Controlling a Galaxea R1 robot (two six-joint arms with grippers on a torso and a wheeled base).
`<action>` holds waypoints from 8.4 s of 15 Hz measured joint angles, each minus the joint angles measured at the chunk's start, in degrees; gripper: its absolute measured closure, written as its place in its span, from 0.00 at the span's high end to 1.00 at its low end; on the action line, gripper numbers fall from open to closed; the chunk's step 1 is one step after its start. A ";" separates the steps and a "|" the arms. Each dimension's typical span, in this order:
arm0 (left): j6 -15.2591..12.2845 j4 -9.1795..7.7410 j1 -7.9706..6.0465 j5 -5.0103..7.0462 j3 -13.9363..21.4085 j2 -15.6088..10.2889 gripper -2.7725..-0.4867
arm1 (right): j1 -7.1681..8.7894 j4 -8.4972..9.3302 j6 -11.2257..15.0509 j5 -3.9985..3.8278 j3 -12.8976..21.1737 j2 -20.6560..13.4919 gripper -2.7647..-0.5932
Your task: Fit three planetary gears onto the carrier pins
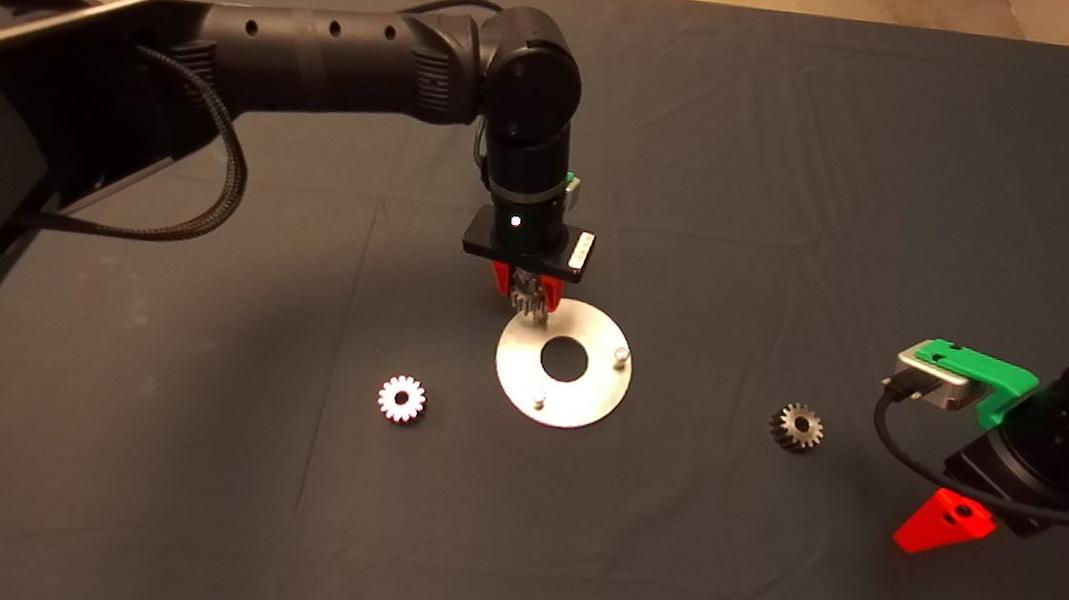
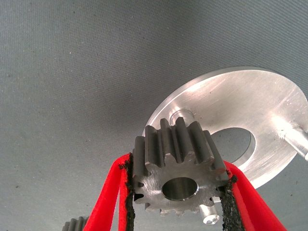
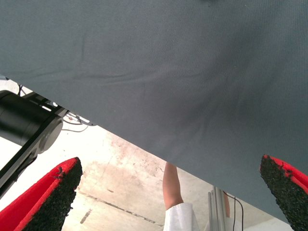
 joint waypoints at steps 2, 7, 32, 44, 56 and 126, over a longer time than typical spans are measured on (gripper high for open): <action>-0.65 0.02 -0.02 0.01 0.01 0.08 0.17 | -0.01 0.02 0.02 -0.01 0.00 -0.02 1.00; -1.55 0.66 0.00 0.06 0.06 0.75 0.17 | 0.01 0.01 0.04 -0.01 0.02 -0.02 1.00; -2.84 2.93 0.80 2.34 1.11 1.51 0.17 | -0.01 0.01 0.24 -0.01 1.13 -0.02 0.99; -0.97 1.78 0.68 2.34 -1.21 1.83 0.17 | -0.62 0.00 0.24 0.00 1.13 0.00 0.99; -0.85 2.10 0.61 2.40 -1.45 1.88 0.17 | -0.95 0.00 0.24 -0.01 1.24 0.00 0.99; 1.78 3.41 0.69 2.07 -0.44 2.55 0.17 | -2.54 -0.95 0.24 -0.01 1.24 0.30 0.99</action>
